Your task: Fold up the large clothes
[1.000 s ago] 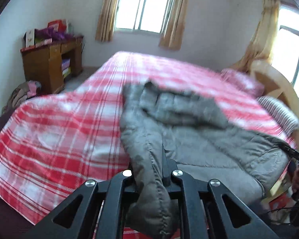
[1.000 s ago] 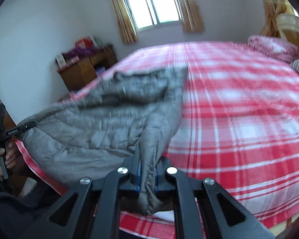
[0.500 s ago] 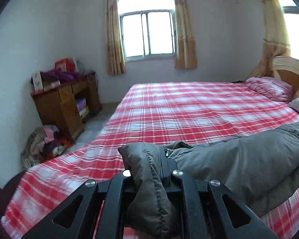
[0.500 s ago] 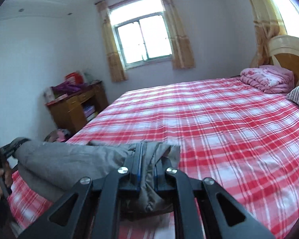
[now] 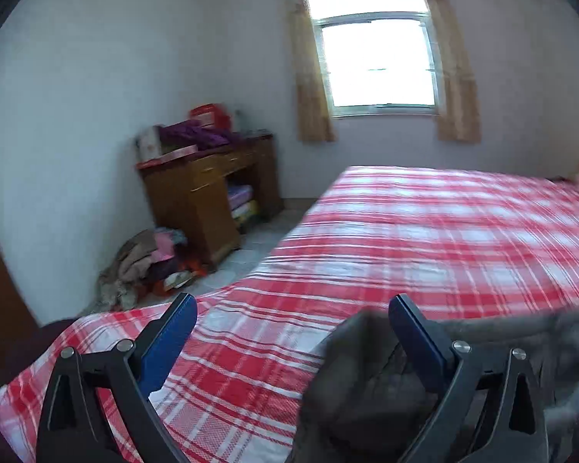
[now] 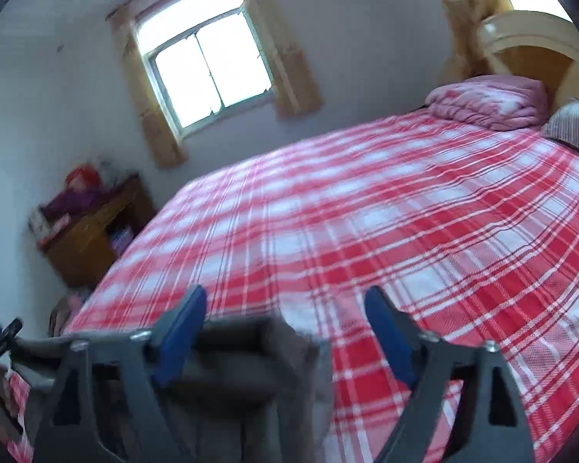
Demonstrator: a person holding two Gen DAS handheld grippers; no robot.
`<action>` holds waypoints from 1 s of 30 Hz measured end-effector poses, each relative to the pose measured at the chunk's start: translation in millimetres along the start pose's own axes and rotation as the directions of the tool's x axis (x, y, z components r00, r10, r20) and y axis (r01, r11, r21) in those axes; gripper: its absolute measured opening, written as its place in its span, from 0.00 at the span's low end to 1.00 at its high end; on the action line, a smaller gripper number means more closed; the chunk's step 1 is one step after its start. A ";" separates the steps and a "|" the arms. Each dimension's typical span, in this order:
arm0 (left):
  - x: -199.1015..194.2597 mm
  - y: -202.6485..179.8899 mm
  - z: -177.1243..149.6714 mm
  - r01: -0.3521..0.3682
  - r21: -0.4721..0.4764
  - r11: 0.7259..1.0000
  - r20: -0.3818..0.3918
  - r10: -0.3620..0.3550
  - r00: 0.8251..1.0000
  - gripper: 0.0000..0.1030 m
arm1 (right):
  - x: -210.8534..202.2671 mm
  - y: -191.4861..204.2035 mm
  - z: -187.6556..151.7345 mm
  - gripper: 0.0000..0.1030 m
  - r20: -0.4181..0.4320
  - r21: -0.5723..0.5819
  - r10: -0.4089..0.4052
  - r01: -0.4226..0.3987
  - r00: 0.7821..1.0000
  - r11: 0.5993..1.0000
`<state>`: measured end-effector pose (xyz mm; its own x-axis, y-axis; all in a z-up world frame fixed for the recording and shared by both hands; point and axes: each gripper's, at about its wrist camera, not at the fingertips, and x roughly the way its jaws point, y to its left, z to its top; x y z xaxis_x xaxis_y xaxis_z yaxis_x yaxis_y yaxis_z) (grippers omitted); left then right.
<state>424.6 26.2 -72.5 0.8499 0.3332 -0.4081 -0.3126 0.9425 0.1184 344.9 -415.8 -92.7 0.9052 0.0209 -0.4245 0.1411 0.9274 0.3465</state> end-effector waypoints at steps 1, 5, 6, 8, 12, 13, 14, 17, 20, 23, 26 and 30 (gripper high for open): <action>-0.5 1.4 2.3 -0.046 -0.017 0.999 0.000 0.046 0.999 0.97 | 0.6 2.7 1.5 0.85 0.013 -0.009 -0.016 0.016 1.000 1.000; -25.4 -5.8 1.9 -0.094 -0.056 0.994 0.068 0.098 0.993 0.97 | -8.9 33.9 3.9 0.85 0.082 -0.096 -0.079 0.087 0.993 0.992; -34.6 -19.8 -2.2 -0.075 -0.015 0.997 0.104 0.076 0.992 0.97 | -10.9 48.1 1.7 0.85 0.080 -0.134 -0.068 0.078 0.995 0.988; -44.1 -48.7 -11.3 -0.055 0.092 0.994 0.125 0.043 0.991 0.97 | -6.3 76.7 -4.5 0.85 0.047 -0.215 -0.055 0.064 0.997 0.974; -37.8 -104.7 -33.6 -0.068 0.307 0.949 0.146 0.024 0.989 0.97 | 15.9 124.5 -32.1 0.85 -0.068 -0.310 0.011 -0.032 0.998 0.950; -29.7 -115.9 -41.0 -0.082 0.354 0.932 0.144 0.032 0.989 0.97 | 23.2 137.7 -41.6 0.85 -0.090 -0.355 0.023 -0.054 0.996 0.933; -18.5 -122.9 -47.1 -0.091 0.380 0.920 0.128 0.045 0.991 0.97 | 30.2 143.6 -49.2 0.85 -0.095 -0.384 0.028 -0.062 0.995 0.921; 23.4 -124.8 -51.8 -0.098 0.377 0.921 0.018 0.099 0.995 0.97 | 55.3 148.3 -66.8 0.85 -0.114 -0.444 -0.008 -0.044 0.993 0.895; 64.7 -113.6 -54.9 -0.077 0.320 0.944 -0.129 0.124 0.984 0.97 | 75.6 136.0 -70.8 0.85 -0.134 -0.436 -0.047 -0.017 0.990 0.900; 86.0 -109.1 -61.0 -0.064 0.271 0.961 -0.193 0.119 0.974 0.97 | 92.2 122.5 -70.5 0.85 -0.164 -0.405 -0.084 0.011 0.983 0.914; 96.7 -116.3 -64.2 -0.050 0.262 0.964 -0.209 0.107 0.972 0.97 | 102.2 113.5 -71.0 0.85 -0.188 -0.366 -0.099 0.024 0.977 0.930; 104.3 -117.0 -70.9 -0.036 0.246 0.969 -0.238 0.096 0.967 0.98 | 112.8 111.9 -74.8 0.85 -0.205 -0.357 -0.112 0.032 0.972 0.934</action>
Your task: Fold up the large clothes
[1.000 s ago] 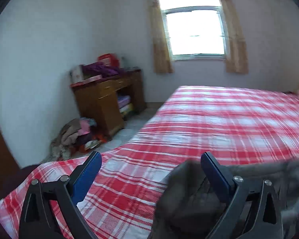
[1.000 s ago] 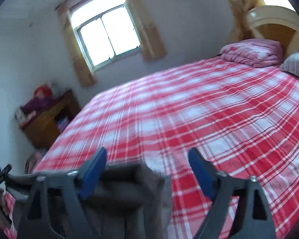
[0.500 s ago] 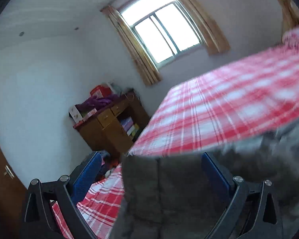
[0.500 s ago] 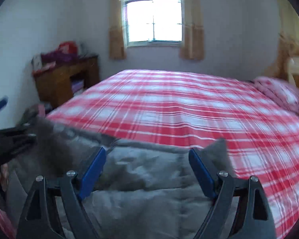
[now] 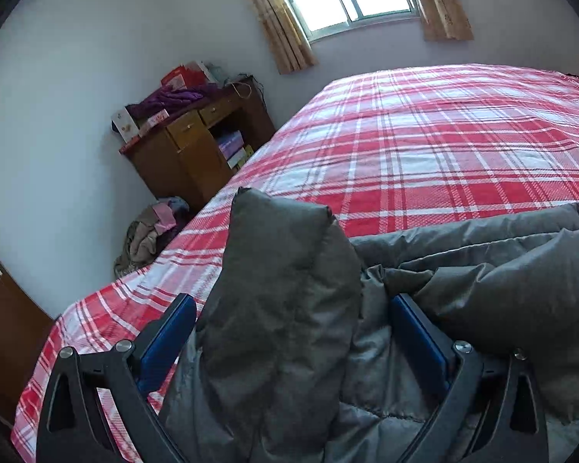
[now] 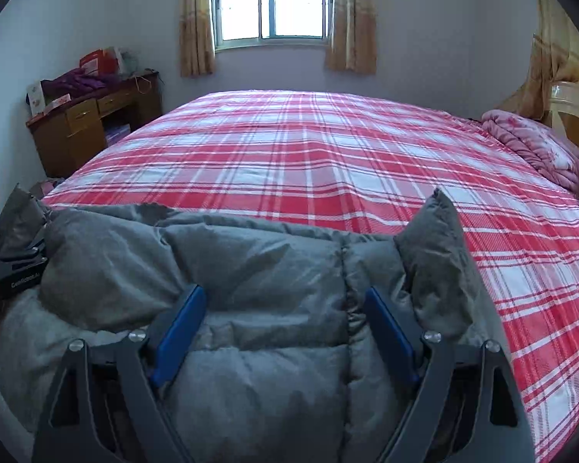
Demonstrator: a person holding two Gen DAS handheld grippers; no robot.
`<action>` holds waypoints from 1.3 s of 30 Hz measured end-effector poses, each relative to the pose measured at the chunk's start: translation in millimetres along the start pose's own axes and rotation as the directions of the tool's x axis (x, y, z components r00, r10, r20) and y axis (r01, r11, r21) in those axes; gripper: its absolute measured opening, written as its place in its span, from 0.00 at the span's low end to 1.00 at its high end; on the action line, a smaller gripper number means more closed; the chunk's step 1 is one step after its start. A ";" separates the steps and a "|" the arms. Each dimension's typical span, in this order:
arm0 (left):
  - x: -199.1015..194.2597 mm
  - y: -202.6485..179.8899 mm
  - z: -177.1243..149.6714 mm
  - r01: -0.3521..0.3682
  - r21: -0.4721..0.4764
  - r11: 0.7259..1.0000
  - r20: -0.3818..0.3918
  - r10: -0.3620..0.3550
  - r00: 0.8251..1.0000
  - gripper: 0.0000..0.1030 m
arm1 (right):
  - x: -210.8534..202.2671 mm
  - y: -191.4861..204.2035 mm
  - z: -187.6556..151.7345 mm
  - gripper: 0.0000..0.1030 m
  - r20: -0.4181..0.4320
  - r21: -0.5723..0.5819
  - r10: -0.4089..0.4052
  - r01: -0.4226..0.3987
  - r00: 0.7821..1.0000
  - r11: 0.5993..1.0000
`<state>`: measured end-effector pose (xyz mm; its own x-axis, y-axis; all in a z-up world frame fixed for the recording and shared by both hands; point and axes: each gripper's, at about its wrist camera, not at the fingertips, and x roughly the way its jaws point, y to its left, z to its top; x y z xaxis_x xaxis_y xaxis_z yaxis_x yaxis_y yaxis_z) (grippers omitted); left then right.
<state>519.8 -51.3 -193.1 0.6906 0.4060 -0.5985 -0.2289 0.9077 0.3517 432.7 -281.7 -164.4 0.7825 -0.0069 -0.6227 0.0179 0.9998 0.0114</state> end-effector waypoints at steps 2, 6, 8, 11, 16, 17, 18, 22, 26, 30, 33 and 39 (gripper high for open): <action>2.0 2.4 -0.9 0.017 -0.016 1.000 -0.016 -0.017 1.000 0.99 | 4.3 0.4 -0.7 0.85 -0.006 0.002 0.000 0.000 1.000 1.000; 12.5 5.3 -0.1 0.043 -0.047 0.998 -0.051 -0.046 0.998 0.99 | 13.2 -4.2 -0.2 0.85 -0.031 0.028 0.019 -0.018 0.999 0.999; 16.5 4.8 -0.3 0.050 -0.051 0.997 -0.066 -0.054 0.996 0.99 | 17.8 -6.6 -0.1 0.85 -0.046 0.042 0.025 -0.023 0.999 0.999; 18.6 1.7 -0.7 0.041 -0.041 0.998 -0.076 -0.044 0.996 0.99 | 22.9 -5.8 -1.6 0.85 -0.068 0.045 0.024 -0.021 0.997 0.999; 19.5 -0.3 -1.6 0.033 -0.034 0.999 -0.082 -0.036 0.996 0.99 | 30.8 -5.5 -2.9 0.86 -0.110 0.049 0.024 -0.018 0.994 0.999; 20.0 -0.5 -1.7 0.033 -0.034 0.999 -0.085 -0.036 0.996 0.99 | 32.9 -5.0 -3.1 0.86 -0.123 0.047 0.022 -0.016 0.992 0.999; 20.3 -0.7 -1.6 0.033 -0.033 0.999 -0.086 -0.036 0.996 0.99 | 34.4 -4.6 -3.3 0.86 -0.133 0.045 0.019 -0.014 0.991 0.999; 20.9 -1.2 -1.7 0.030 -0.028 0.999 -0.090 -0.033 0.995 0.99 | 40.4 -3.5 -4.5 0.87 -0.165 0.037 0.014 -0.008 0.986 0.999; 21.2 -3.3 -1.1 0.023 -0.014 1.000 -0.095 -0.024 0.995 0.99 | 43.6 -4.0 -5.5 0.87 -0.184 0.034 0.010 -0.004 0.983 0.999; 17.2 -4.1 4.6 0.010 0.028 1.000 -0.118 -0.007 0.993 0.99 | 45.8 -1.3 -4.6 0.88 -0.198 0.018 -0.007 0.011 0.980 1.000; -14.6 13.2 8.7 0.026 0.010 1.000 -0.105 -0.025 0.994 0.99 | 40.6 3.0 0.2 0.87 -0.219 -0.024 -0.040 0.035 0.975 0.999; -107.7 16.4 -30.0 0.165 0.023 0.986 0.063 -0.166 0.984 0.99 | -61.5 37.7 -7.5 0.96 -0.015 -0.068 -0.052 0.051 0.999 0.996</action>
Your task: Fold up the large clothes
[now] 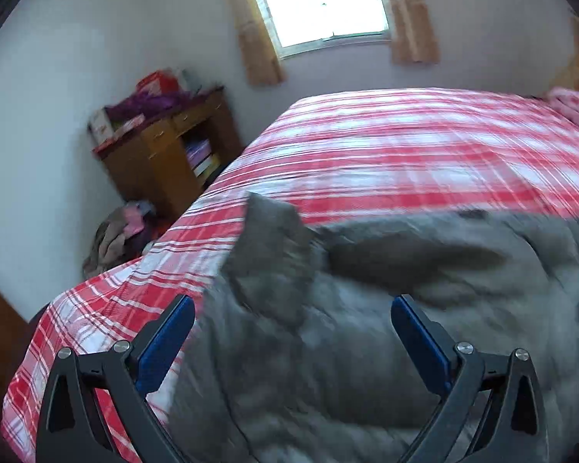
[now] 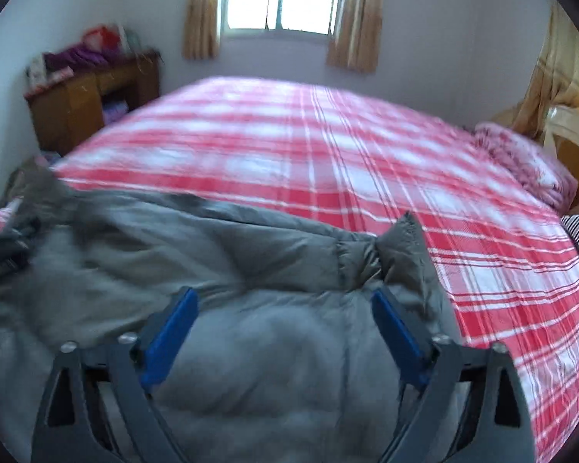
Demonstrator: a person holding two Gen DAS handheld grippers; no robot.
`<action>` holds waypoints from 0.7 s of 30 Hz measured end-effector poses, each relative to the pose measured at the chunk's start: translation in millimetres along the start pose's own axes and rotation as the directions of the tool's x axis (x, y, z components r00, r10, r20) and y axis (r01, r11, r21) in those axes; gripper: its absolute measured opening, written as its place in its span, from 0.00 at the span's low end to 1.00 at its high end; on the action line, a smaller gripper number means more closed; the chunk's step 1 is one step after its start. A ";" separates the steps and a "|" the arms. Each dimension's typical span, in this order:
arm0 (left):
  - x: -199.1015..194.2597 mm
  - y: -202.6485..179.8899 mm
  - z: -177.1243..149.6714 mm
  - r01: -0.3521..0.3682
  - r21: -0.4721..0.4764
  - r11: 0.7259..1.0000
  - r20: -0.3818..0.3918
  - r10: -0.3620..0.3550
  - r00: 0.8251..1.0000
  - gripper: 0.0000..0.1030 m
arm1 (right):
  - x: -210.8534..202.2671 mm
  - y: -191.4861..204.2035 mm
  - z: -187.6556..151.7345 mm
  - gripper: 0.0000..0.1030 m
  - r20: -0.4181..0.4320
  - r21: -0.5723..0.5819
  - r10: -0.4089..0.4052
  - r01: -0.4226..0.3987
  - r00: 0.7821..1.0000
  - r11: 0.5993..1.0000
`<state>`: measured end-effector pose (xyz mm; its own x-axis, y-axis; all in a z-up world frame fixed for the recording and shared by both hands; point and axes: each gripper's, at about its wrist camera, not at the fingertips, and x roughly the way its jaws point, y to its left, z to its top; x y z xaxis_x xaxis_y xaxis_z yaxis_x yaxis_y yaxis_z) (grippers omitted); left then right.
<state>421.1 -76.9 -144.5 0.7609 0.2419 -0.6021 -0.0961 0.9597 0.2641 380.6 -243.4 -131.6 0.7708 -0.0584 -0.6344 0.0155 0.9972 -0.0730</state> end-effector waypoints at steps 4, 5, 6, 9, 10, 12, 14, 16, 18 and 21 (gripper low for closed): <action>8.8 -26.6 -18.8 -0.074 0.083 0.994 0.008 0.074 0.997 0.99 | -0.6 34.3 -25.2 0.96 -0.013 -0.066 0.003 -0.004 1.000 0.998; 14.5 -28.6 -22.0 -0.075 0.084 0.994 0.001 0.075 0.997 0.99 | 4.1 37.7 -29.9 0.96 -0.023 -0.080 -0.011 0.009 1.000 0.997; 19.7 -29.4 -24.2 -0.066 0.074 0.995 -0.008 0.066 0.998 0.99 | 11.5 37.8 -36.8 0.95 -0.036 -0.073 -0.013 0.011 0.999 0.997; 26.4 -31.2 -27.6 -0.068 0.066 0.996 -0.015 0.069 0.997 0.99 | 21.5 30.1 -43.8 0.96 -0.044 -0.028 -0.005 0.004 0.999 1.000; 27.1 -32.4 -28.5 -0.071 0.066 0.995 -0.014 0.072 0.997 0.99 | 24.1 30.2 -44.1 0.96 -0.049 -0.030 -0.010 0.008 0.999 1.000; 30.0 -34.6 -30.0 -0.076 0.066 0.995 -0.027 0.078 0.997 0.99 | 28.8 32.7 -44.7 0.98 -0.067 -0.039 -0.020 0.017 0.998 0.999; 31.4 -38.6 -31.3 -0.080 0.071 0.994 -0.036 0.083 0.996 0.99 | 33.3 33.5 -44.7 0.99 -0.087 -0.039 -0.017 0.014 0.996 0.999; 33.3 -38.7 -32.2 -0.088 0.077 0.993 -0.040 0.091 0.995 0.99 | 36.4 33.5 -45.8 0.99 -0.106 -0.039 -0.016 0.011 0.994 0.999; 33.8 -40.7 -33.0 -0.093 0.082 0.992 -0.042 0.097 0.994 0.99 | 39.4 33.1 -46.4 1.00 -0.121 -0.045 -0.019 0.014 0.992 0.999; 34.9 -42.5 -32.7 -0.092 0.085 0.992 -0.046 0.096 0.994 0.99 | 44.9 32.8 -43.3 1.00 -0.137 -0.053 -0.025 0.018 0.990 0.998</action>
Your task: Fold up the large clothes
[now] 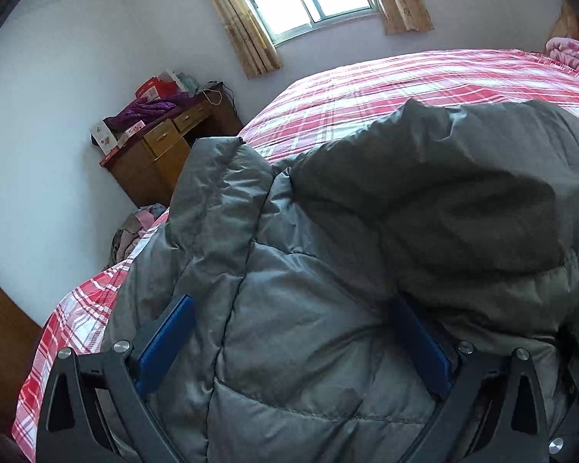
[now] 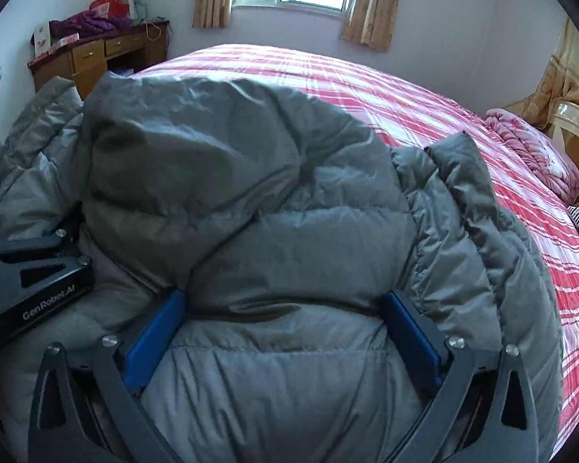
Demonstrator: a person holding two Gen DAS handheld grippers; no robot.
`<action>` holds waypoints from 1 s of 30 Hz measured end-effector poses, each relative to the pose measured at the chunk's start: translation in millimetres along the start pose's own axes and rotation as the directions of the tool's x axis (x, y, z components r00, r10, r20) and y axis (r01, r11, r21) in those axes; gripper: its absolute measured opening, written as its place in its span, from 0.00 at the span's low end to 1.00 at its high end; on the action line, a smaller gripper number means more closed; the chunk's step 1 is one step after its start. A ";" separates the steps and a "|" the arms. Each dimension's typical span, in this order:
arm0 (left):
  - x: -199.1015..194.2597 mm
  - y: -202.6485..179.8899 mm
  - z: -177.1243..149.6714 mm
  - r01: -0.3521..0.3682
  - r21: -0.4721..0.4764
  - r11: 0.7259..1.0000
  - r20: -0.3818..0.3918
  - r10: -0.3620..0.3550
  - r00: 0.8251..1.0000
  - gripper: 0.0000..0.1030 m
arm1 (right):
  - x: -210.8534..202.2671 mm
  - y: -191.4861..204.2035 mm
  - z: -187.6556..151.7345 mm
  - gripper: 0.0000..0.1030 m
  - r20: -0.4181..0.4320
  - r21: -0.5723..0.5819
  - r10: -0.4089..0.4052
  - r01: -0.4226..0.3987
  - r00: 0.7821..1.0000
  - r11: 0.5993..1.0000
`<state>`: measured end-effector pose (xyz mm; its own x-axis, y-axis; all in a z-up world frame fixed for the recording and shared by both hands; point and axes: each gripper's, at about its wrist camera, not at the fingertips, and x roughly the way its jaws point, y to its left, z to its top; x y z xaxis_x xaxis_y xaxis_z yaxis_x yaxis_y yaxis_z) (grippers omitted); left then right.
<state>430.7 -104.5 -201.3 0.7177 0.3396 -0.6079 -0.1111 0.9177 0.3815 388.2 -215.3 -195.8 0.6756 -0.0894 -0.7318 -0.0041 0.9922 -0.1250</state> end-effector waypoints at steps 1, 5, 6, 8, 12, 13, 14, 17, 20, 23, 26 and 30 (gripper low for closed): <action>0.1 -0.1 0.1 0.001 0.000 1.000 -0.001 -0.001 1.000 0.99 | -0.6 0.1 1.0 1.00 -0.003 -0.001 -0.001 0.001 1.000 1.000; -0.2 1.1 -0.1 0.001 0.002 1.000 -0.003 -0.001 1.000 0.99 | -0.4 2.9 1.0 1.00 -0.012 -0.004 -0.003 0.003 1.000 1.000; -0.4 1.0 -0.1 0.000 0.002 1.000 -0.003 0.000 1.000 0.99 | -0.3 2.5 1.1 1.00 -0.013 -0.005 -0.003 0.003 1.000 1.000; -0.7 0.7 0.0 -0.001 0.004 1.000 -0.002 0.001 1.000 0.99 | -0.5 4.7 1.4 1.00 -0.014 -0.006 -0.005 0.005 1.000 1.000; -0.3 1.4 0.9 -0.005 0.007 1.000 -0.001 0.005 1.000 0.99 | -1.1 7.2 -0.4 1.00 -0.014 -0.007 -0.008 0.007 1.000 1.000; -0.5 0.3 1.8 -0.007 0.009 1.000 0.000 0.007 1.000 0.99 | -1.3 7.4 -0.7 1.00 -0.014 -0.008 -0.009 0.009 1.000 1.000; -0.4 -0.2 2.0 -0.009 0.011 1.000 0.001 0.009 1.000 0.99 | -2.1 8.2 -1.4 1.00 -0.014 -0.009 -0.010 0.010 1.000 1.000; -0.6 -2.1 1.7 -0.010 0.012 1.000 0.000 0.010 1.000 0.99 | 0.0 6.5 -0.4 1.00 -0.014 -0.010 -0.010 0.010 1.000 1.000; -1.6 -2.9 2.3 -0.013 0.018 1.000 -0.003 0.013 1.000 0.99 | -0.5 6.8 -0.7 1.00 -0.012 -0.012 -0.013 0.013 1.000 1.000; -14.2 3.9 2.4 0.005 0.025 1.000 -0.013 -0.005 1.000 0.99 | -0.7 6.6 -0.6 1.00 -0.013 -0.012 -0.008 0.008 1.000 1.000; -46.0 30.8 -7.9 0.007 -0.005 1.000 0.018 -0.007 1.000 0.99 | -5.0 4.0 1.1 1.00 -0.027 -0.014 0.010 -0.010 1.000 1.000; -81.4 80.5 -42.2 -0.002 -0.081 0.997 0.050 0.006 0.999 0.99 | -43.8 -7.8 -10.0 1.00 0.020 0.008 0.050 -0.050 0.999 0.999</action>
<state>334.3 -49.5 -150.5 0.7506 0.3348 -0.5697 -0.1679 0.9305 0.3256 351.2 -220.0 -169.4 0.6895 -0.0384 -0.7233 -0.0315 0.9961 -0.0829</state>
